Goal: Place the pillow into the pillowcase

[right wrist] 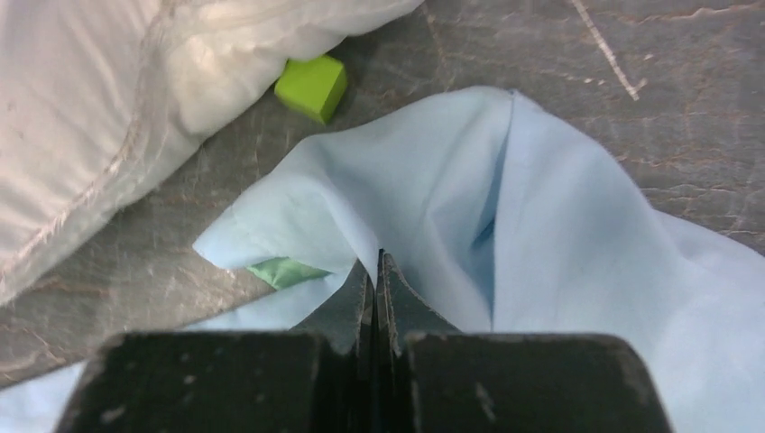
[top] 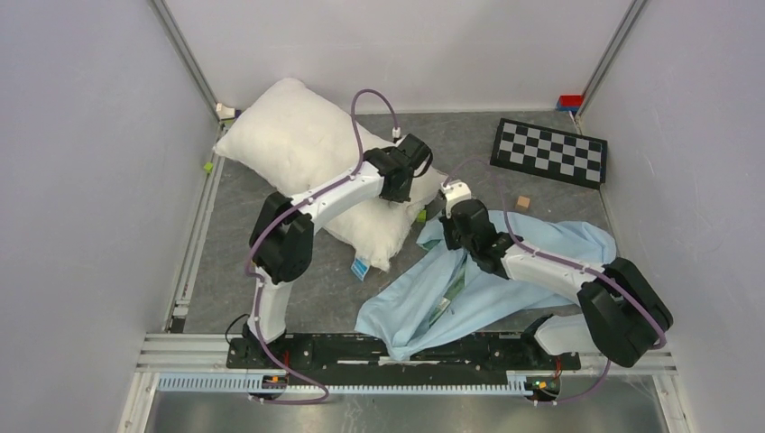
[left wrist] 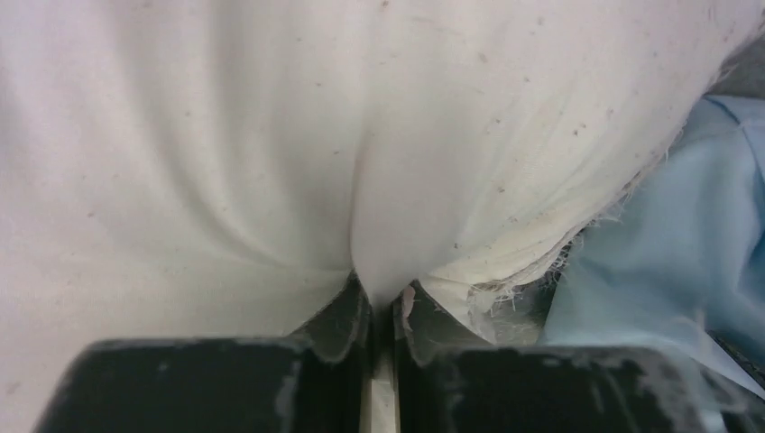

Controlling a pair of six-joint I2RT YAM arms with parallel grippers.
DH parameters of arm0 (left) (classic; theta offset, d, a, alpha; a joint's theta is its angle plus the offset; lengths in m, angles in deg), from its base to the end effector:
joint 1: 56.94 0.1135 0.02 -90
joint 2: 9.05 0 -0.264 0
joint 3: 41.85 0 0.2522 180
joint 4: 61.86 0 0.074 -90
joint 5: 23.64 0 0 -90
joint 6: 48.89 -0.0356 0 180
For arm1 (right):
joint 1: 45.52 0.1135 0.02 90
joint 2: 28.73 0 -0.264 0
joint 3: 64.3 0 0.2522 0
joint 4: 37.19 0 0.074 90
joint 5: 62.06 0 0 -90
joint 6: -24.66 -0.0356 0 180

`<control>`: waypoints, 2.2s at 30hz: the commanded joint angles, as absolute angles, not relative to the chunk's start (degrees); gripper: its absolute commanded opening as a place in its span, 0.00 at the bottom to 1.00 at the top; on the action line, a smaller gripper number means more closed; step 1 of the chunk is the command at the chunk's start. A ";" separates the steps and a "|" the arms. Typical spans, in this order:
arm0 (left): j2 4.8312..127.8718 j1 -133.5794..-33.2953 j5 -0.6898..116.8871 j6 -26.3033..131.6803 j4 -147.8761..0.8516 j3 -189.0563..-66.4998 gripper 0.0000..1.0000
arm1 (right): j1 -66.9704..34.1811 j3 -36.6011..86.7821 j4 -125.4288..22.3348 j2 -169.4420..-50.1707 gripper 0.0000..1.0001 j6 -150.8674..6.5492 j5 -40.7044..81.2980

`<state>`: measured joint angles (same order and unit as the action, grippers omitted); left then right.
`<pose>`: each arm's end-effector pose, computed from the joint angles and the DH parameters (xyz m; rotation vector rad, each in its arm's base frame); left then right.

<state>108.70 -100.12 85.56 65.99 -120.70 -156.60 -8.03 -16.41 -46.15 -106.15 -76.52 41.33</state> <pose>0.3329 -0.2964 0.2391 0.2990 2.5370 -0.0005 0.2168 0.1559 0.1792 -0.3837 2.1956 0.2044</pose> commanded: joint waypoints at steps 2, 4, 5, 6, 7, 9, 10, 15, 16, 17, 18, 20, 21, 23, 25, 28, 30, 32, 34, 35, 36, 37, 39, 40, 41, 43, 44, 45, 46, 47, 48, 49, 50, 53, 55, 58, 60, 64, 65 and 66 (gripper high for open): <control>104.09 -96.19 87.60 63.68 -122.38 -157.61 0.02 | -11.62 -10.21 -46.68 -103.34 0.00 -82.48 40.42; 98.36 -94.74 87.51 63.30 -123.03 -157.93 0.02 | -13.25 -8.10 -45.74 -103.15 0.00 -84.14 37.45; 95.10 -93.95 87.39 63.25 -123.64 -158.08 0.02 | -14.03 -6.82 -44.80 -103.32 0.00 -85.12 35.77; 92.35 -93.20 86.93 63.15 -123.92 -158.13 0.02 | -14.34 -5.39 -43.72 -103.70 0.00 -85.85 34.96; 89.33 -92.59 86.51 63.01 -124.28 -158.10 0.02 | -14.54 -3.65 -42.99 -104.30 0.00 -86.72 34.95; 84.55 -91.94 87.39 62.91 -125.45 -158.23 0.02 | -15.12 -0.47 -40.79 -105.90 0.00 -88.62 34.97; 82.54 -91.77 88.23 63.03 -125.98 -157.99 0.02 | -15.55 0.89 -39.75 -107.09 0.00 -89.88 35.19; 72.84 -90.98 87.10 64.71 -125.99 -154.59 0.02 | -17.66 10.63 -34.20 -118.63 0.00 -94.67 32.02; 71.94 -91.00 85.86 65.13 -126.16 -154.31 0.02 | -17.67 13.78 -34.45 -121.53 0.07 -94.81 31.14; 71.38 -91.00 84.31 65.51 -126.08 -153.94 0.02 | -17.67 16.79 -35.83 -125.05 0.24 -94.82 30.15; 70.83 -90.96 83.12 65.99 -126.17 -153.67 0.02 | -17.73 20.95 -39.45 -127.45 0.42 -94.26 29.94; 69.69 -90.98 82.19 66.26 -126.41 -153.18 0.02 | -17.59 25.63 -44.80 -129.70 0.71 -91.55 29.61; 69.03 -90.87 82.55 66.13 -126.70 -153.17 0.02 | -17.38 24.82 -44.84 -128.25 0.79 -90.64 30.39; 68.05 -90.27 83.74 65.73 -127.27 -153.41 0.02 | -16.68 21.42 -44.92 -124.44 0.83 -88.61 30.98; 67.19 -89.00 83.51 66.27 -127.09 -153.74 0.02 | -15.13 17.55 -46.03 -119.77 0.84 -87.36 31.73; 66.79 -85.73 82.05 68.05 -125.89 -154.56 0.02 | -10.97 6.82 -42.29 -112.39 0.79 -87.31 32.62; 66.92 -82.86 79.66 69.53 -124.47 -155.66 0.02 | -7.78 1.64 -40.69 -108.71 0.77 -87.29 33.14; 67.96 -80.29 77.12 71.32 -123.89 -157.68 0.02 | -4.84 -2.36 -39.64 -106.97 0.74 -87.42 34.27; 68.61 -78.55 75.79 72.97 -122.78 -159.16 0.02 | -1.29 -5.59 -37.11 -106.49 0.69 -87.75 33.93; 69.08 -77.79 74.94 73.46 -122.22 -159.83 0.02 | 1.15 -6.10 -35.83 -106.95 0.68 -87.46 34.00; 69.64 -76.73 74.08 74.02 -122.08 -160.73 0.02 | 3.48 -5.80 -35.29 -107.96 0.68 -86.91 34.37; 70.64 -75.83 72.90 74.67 -122.22 -162.10 0.02 | 5.40 -5.29 -34.91 -109.42 0.67 -86.08 34.76; 72.26 -73.75 70.38 75.85 -122.34 -164.44 0.02 | 8.70 -3.90 -33.63 -112.78 0.66 -84.87 35.24; 73.12 -73.26 69.87 76.01 -122.49 -165.71 0.02 | 9.82 -2.88 -33.22 -114.72 0.66 -84.45 35.18; 73.82 -72.83 69.48 76.10 -122.74 -166.77 0.02 | 10.58 -1.96 -32.68 -116.32 0.66 -84.10 34.93; 75.06 -72.27 68.73 76.24 -123.17 -168.92 0.02 | 12.24 -0.37 -32.01 -120.07 0.66 -83.63 34.86; 75.82 -71.99 68.64 76.20 -123.56 -169.82 0.02 | 12.72 0.63 -32.24 -121.88 0.66 -83.24 34.66; 76.40 -71.73 68.36 76.25 -123.83 -170.76 0.02 | 13.39 1.87 -32.80 -124.02 0.66 -83.01 34.81; 76.77 -71.49 68.01 76.12 -123.82 -171.24 0.02 | 13.92 2.61 -33.15 -125.49 0.66 -82.83 35.22; 77.24 -71.32 67.62 76.08 -123.85 -171.87 0.02 | 14.39 3.20 -33.28 -127.30 0.66 -82.78 35.43; 77.61 -71.12 67.38 76.00 -124.10 -172.35 0.02 | 14.65 3.61 -33.44 -128.64 0.66 -82.81 35.73; 78.03 -71.01 67.11 75.92 -124.30 -172.82 0.02 | 14.85 3.81 -33.55 -129.65 0.67 -82.75 36.03; 78.23 -70.92 66.83 75.84 -124.33 -173.02 0.02 | 15.18 3.92 -33.66 -130.64 0.67 -82.79 36.63; 78.56 -70.82 66.67 75.65 -124.31 -173.18 0.02 | 15.45 4.01 -33.81 -132.65 0.64 -82.35 37.37; 78.82 -70.69 66.71 75.64 -124.34 -173.28 0.02 | 15.73 4.27 -34.11 -133.43 0.55 -82.09 37.69; 79.29 -70.56 66.63 75.31 -124.38 -173.55 0.02 | 16.37 5.62 -35.40 -133.86 0.33 -81.38 37.58; 79.55 -70.47 66.62 75.12 -124.33 -173.54 0.02 | 17.37 6.74 -36.60 -133.00 0.13 -80.51 37.14; 79.87 -70.47 65.26 74.94 -124.31 -173.43 0.02 | 20.67 8.47 -37.91 -128.44 0.00 -79.84 33.91; 79.83 -70.47 64.56 74.99 -124.31 -173.23 0.02 | 21.84 8.40 -37.43 -127.17 0.00 -80.17 32.70; 79.96 -70.47 64.17 75.05 -124.31 -173.06 0.03 | 22.64 8.14 -36.83 -126.37 0.00 -80.55 31.75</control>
